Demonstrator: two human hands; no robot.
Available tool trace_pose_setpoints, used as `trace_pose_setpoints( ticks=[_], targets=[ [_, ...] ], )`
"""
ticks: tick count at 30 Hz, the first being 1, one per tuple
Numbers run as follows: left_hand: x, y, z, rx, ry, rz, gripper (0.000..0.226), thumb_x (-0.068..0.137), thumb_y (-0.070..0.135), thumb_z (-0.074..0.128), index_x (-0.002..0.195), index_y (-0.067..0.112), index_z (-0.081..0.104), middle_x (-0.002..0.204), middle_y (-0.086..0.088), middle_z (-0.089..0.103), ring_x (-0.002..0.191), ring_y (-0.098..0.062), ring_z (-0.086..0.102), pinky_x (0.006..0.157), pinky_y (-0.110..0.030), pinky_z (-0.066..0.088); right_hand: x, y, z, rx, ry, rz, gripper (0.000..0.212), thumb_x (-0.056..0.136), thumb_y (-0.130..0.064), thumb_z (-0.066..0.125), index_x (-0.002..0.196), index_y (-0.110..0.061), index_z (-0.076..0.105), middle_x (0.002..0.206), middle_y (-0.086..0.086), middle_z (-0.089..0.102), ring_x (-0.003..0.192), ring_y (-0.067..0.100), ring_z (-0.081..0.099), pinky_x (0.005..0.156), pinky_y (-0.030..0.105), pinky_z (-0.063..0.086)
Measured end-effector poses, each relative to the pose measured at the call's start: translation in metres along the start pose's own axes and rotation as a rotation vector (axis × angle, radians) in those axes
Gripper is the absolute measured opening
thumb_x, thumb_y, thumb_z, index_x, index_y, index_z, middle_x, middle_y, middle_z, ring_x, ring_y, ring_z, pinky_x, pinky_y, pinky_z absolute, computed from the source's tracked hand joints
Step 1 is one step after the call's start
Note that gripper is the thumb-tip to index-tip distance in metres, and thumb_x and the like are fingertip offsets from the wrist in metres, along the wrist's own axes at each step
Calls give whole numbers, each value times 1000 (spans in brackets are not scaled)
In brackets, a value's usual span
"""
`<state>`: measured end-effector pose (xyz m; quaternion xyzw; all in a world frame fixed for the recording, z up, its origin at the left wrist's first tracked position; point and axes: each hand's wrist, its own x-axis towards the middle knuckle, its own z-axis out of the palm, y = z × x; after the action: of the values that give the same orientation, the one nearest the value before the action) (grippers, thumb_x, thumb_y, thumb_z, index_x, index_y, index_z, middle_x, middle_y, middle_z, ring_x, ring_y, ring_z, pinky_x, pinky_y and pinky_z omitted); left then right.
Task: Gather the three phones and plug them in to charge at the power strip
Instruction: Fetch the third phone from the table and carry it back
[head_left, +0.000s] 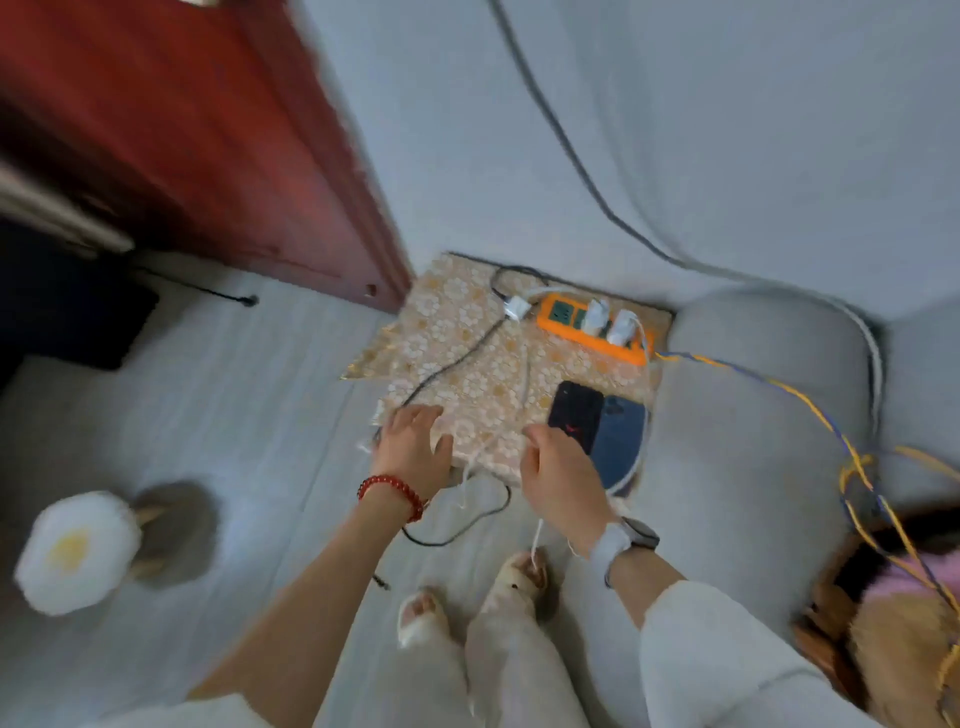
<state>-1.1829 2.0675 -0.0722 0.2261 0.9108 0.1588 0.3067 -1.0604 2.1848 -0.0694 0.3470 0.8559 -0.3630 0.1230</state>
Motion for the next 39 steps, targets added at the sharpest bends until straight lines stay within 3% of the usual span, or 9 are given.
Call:
trace_pose_setpoints(
  ticks=[8,12,16,21,26,29,34,39],
  targets=[
    [-125,-118,-139,-92,439,-210,44,90,29,45,132,16,42,139,-7,44,128,-28,39,106,-40,32,-46,-188,29,-33,-94,-456,34,95,-17,37,125,-10,50,125,12,58,115,29,53,94,38,44],
    [-221,-199,-186,-113,652,-294,44,90,30,46,132,18,43,138,-6,45,128,-26,38,106,-40,32,-107,-282,79,-36,-94,-633,32,92,-11,41,120,-5,55,120,18,61,114,32,55,96,39,42],
    [-352,-306,-207,-166,845,-425,43,89,29,49,131,17,45,137,-6,47,129,-25,39,106,-40,33,-206,-367,159,-39,-179,-808,31,93,-12,40,119,-7,56,123,12,60,117,28,53,98,35,40],
    [-526,-435,-188,-304,1035,-695,43,87,26,53,128,13,48,131,-11,52,123,-29,45,103,-40,37,-335,-448,282,-126,-395,-1002,31,95,-14,39,120,-9,55,127,9,59,120,27,50,97,29,36],
    [-685,-520,-133,-444,1191,-1019,43,87,28,53,127,12,49,130,-10,52,122,-27,46,101,-38,38,-463,-503,410,-282,-673,-1216,29,94,-14,40,118,-10,56,124,9,59,119,26,51,98,30,36],
    [-759,-551,-94,-527,1251,-1198,49,84,39,47,126,14,50,129,-10,54,121,-27,48,100,-41,41,-536,-522,476,-391,-808,-1363,30,94,-14,40,118,-10,56,125,10,59,120,26,51,100,32,37],
    [-862,-607,-46,-609,1353,-1454,42,86,27,54,126,12,51,131,-11,52,124,-29,46,104,-41,38,-651,-548,583,-540,-975,-1584,31,93,-16,40,120,-11,54,123,12,59,117,28,51,99,33,37],
    [-961,-691,-37,-573,1366,-1660,49,85,37,51,128,14,48,134,-10,50,125,-29,43,105,-39,35,-759,-594,688,-556,-1096,-1781,34,93,-20,40,123,-12,53,127,10,58,121,28,47,103,38,38]
  ],
)
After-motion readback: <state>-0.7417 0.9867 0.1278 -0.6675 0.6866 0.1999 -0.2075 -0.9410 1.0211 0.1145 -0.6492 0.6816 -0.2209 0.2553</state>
